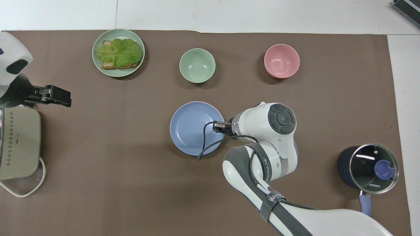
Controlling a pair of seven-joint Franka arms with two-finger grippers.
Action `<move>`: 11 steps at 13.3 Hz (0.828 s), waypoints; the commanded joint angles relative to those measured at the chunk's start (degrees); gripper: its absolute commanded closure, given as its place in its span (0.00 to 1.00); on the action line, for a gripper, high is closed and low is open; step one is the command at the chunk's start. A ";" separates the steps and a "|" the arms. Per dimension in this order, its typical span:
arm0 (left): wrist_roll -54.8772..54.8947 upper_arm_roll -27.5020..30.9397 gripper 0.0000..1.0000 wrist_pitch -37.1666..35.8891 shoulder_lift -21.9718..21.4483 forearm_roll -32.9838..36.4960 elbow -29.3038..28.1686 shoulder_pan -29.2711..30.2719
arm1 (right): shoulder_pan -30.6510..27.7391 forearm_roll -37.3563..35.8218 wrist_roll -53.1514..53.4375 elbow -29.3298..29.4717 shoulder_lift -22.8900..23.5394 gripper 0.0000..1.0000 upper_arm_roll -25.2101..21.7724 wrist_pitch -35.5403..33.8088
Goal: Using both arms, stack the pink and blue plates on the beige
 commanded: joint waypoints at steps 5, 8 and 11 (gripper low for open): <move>0.28 -0.34 0.00 -0.84 -0.15 0.88 0.48 0.58 | -8.72 -5.25 1.16 0.32 -10.15 0.00 -0.20 -5.91; 0.28 -0.34 0.00 -0.84 -0.15 0.88 0.48 0.58 | -14.78 -14.92 0.63 1.98 -14.90 0.00 -0.20 -11.71; 0.28 -0.34 0.00 -0.84 -0.15 0.88 0.48 0.58 | -21.19 -15.83 -2.43 7.51 -18.15 0.00 -0.11 -24.27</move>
